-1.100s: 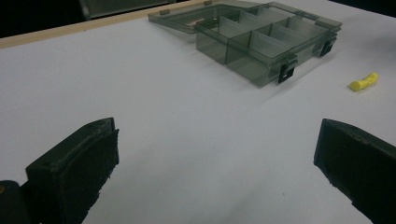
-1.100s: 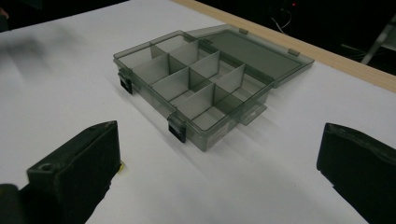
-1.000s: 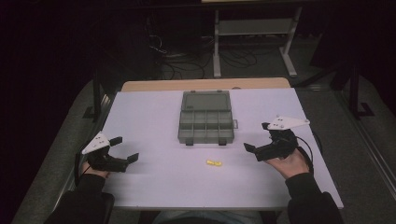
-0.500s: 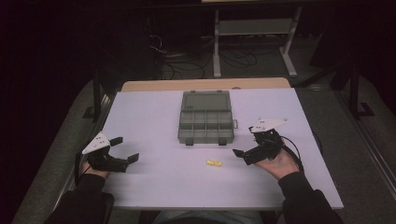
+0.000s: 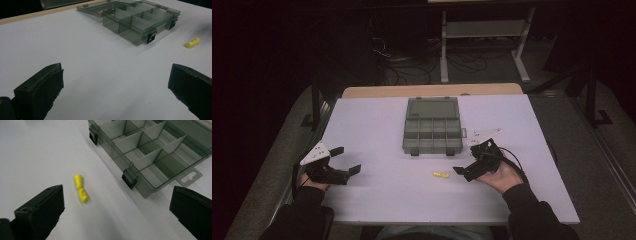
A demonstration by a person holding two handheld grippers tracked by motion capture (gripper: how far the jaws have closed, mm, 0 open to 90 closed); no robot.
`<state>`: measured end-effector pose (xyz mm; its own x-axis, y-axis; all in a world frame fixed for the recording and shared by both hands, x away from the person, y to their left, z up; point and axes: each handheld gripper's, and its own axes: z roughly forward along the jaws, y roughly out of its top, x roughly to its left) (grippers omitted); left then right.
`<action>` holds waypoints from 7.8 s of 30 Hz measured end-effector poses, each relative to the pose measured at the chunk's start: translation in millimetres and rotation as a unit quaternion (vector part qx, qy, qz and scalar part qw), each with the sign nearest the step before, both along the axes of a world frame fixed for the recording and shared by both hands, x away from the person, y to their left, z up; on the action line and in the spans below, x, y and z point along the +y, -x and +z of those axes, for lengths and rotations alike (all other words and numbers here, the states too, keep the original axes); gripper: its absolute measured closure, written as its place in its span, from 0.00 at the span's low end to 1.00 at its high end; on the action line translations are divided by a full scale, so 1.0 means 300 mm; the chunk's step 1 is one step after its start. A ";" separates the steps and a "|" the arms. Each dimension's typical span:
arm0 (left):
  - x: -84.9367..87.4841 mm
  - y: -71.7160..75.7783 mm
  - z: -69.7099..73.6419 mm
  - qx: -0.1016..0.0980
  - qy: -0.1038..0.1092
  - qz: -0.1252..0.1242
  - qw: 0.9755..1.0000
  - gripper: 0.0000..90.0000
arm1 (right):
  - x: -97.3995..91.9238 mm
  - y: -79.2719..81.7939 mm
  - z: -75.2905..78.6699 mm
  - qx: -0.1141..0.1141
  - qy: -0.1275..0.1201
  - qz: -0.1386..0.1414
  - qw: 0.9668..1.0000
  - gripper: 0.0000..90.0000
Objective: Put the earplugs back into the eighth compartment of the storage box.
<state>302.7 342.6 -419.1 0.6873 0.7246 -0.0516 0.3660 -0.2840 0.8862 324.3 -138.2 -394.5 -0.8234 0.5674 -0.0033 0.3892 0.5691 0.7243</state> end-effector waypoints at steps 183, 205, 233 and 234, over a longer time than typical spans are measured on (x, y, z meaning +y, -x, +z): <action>-0.015 -0.004 -0.008 0.013 -0.005 -0.030 0.999 0.00 | 0.203 -0.111 0.128 0.041 0.077 0.078 0.993 0.18; -0.016 -0.004 -0.009 0.015 -0.005 -0.031 0.999 0.00 | 0.258 -0.042 -0.035 0.072 0.086 0.111 0.987 0.14; -0.017 -0.004 -0.009 0.016 -0.005 -0.034 0.999 0.00 | 0.273 -0.040 -0.115 0.081 0.102 0.128 0.983 0.74; -0.017 -0.004 -0.009 0.017 -0.005 -0.033 0.999 0.00 | 0.274 -0.039 -0.116 0.081 0.104 0.127 0.983 0.77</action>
<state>303.9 337.4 -421.9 0.7319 0.6780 -0.0678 0.3752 -0.3180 0.8707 336.1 -56.0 -429.3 -0.9380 0.3435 0.0462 0.3158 0.7919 0.5227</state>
